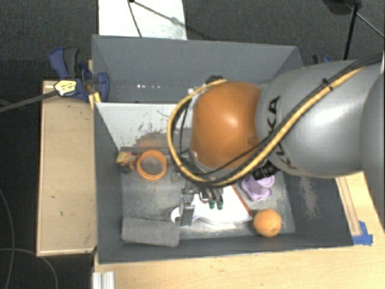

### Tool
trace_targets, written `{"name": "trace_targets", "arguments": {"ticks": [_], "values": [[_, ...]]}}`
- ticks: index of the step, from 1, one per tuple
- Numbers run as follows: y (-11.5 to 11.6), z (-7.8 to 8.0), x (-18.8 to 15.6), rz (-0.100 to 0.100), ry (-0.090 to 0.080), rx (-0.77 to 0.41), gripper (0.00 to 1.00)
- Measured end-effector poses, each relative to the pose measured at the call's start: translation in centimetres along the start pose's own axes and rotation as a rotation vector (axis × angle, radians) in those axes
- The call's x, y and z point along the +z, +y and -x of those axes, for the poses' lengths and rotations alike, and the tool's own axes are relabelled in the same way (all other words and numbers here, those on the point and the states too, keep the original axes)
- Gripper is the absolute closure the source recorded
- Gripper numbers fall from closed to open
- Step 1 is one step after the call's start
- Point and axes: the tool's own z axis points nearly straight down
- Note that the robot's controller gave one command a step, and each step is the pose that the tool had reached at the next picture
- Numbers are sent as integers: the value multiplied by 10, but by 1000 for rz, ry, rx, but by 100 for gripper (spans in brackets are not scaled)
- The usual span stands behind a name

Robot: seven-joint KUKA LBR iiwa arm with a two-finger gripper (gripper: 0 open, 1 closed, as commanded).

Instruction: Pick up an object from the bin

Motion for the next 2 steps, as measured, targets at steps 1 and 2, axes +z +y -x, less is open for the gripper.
{"name": "trace_targets", "arguments": {"ticks": [1, 2], "values": [[-1, 2, -5, 2, -8, 5, 0], [-28, 17, 32, 3, -14, -70, 0]]}}
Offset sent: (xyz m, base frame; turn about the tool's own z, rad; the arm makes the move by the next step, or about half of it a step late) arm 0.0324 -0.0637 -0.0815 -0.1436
